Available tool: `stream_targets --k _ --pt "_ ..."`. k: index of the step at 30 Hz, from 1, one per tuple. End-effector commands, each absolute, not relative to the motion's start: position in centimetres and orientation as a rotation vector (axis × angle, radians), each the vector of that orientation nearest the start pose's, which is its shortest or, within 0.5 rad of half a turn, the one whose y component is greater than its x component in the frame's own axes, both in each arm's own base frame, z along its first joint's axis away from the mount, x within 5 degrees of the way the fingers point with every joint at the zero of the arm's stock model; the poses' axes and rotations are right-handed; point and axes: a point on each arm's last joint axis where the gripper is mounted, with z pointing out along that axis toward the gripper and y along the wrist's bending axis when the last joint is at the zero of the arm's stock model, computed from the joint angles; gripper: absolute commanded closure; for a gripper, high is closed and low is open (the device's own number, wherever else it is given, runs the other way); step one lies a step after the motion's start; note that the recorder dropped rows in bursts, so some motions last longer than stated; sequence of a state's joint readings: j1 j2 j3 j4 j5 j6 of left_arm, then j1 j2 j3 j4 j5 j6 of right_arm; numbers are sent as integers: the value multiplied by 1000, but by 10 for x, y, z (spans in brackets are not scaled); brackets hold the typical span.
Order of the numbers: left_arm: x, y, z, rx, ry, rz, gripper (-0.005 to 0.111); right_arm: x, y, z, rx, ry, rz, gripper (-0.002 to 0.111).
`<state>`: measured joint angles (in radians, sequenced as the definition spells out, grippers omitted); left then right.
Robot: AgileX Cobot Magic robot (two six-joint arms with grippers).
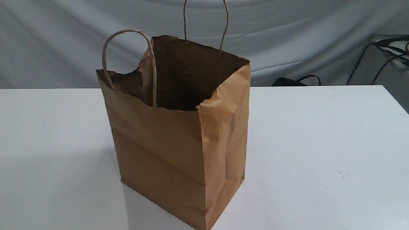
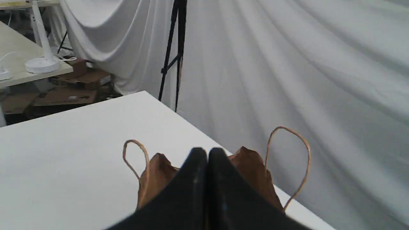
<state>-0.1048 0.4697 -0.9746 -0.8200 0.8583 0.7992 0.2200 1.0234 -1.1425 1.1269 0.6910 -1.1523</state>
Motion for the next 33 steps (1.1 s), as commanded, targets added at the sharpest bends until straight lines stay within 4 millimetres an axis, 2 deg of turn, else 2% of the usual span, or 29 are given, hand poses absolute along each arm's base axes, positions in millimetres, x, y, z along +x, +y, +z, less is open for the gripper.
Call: stream_targets --k 1,10,15,21,29,33 --pt "31 -54 437 661 1510 -433 107 163 83 427 -680 1485 487 108" --pt "31 -54 437 661 1510 -433 107 120 49 367 -543 1483 257 108" --pt "31 -54 437 661 1510 -433 107 97 35 344 -476 1473 125 108" --pt "31 -54 437 661 1510 -433 107 71 19 314 -250 1422 35 108" --pt "31 -54 437 661 1510 -433 107 52 13 271 -88 1382 19 108" --pt "31 -54 437 661 1510 -433 107 44 14 270 -93 1327 -7 108"
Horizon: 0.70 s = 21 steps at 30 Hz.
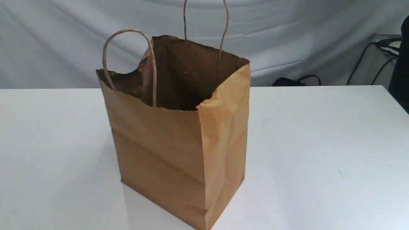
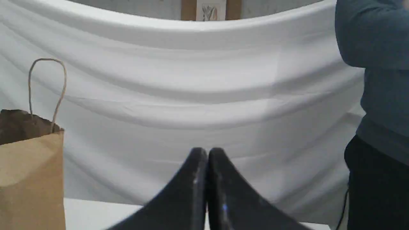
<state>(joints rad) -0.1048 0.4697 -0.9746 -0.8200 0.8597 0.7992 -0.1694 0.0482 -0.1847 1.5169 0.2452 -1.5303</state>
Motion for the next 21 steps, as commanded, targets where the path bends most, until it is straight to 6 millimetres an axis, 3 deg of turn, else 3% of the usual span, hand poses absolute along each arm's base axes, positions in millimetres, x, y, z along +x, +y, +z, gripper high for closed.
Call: stream_targets --k 1,10,15,21 --pt "31 -54 437 661 1510 -433 107 43 13 271 -88 1319 -23 108" --pt "31 -54 437 661 1510 -433 107 42 12 272 -33 1304 37 108" --pt "31 -54 437 661 1510 -433 107 44 12 267 -84 1358 -34 108" --pt "31 -54 437 661 1510 -433 107 45 0 259 55 1452 -93 108"
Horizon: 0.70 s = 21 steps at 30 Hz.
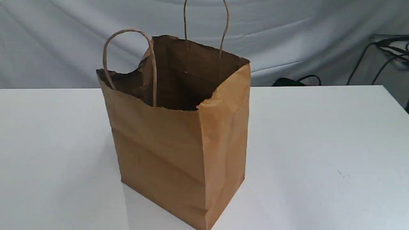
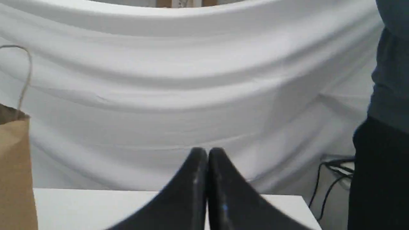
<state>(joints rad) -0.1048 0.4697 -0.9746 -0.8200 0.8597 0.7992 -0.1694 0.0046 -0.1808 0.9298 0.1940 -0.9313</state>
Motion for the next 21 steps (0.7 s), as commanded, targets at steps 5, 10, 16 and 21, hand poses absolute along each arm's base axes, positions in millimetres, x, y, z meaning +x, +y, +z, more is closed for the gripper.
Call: stream_targets --k 5,10,16,21 --pt "31 -54 437 661 1510 -433 107 47 -8 249 110 1420 -153 108" --pt "31 -54 437 661 1510 -433 107 53 -10 226 124 1338 -148 108" --pt "31 -54 437 661 1510 -433 107 53 -9 226 84 1339 -185 108" --pt "31 -54 437 661 1510 -433 107 55 -9 219 103 1421 -156 108"
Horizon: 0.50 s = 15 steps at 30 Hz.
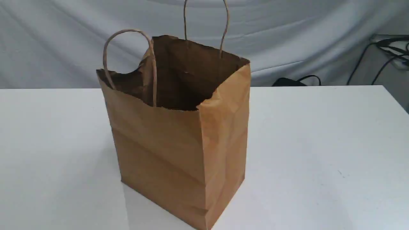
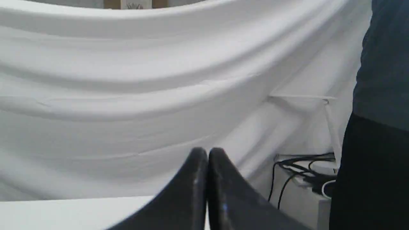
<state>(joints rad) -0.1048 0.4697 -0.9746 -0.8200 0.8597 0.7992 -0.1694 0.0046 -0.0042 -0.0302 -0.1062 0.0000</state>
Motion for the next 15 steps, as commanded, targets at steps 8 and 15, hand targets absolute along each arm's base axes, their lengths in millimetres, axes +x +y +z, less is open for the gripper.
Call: stream_targets --k 8,15 --pt "31 -54 437 661 1510 -433 107 55 -7 217 116 1442 -62 108" --pt "31 -54 437 661 1510 -433 107 56 -6 215 76 1458 -101 108"
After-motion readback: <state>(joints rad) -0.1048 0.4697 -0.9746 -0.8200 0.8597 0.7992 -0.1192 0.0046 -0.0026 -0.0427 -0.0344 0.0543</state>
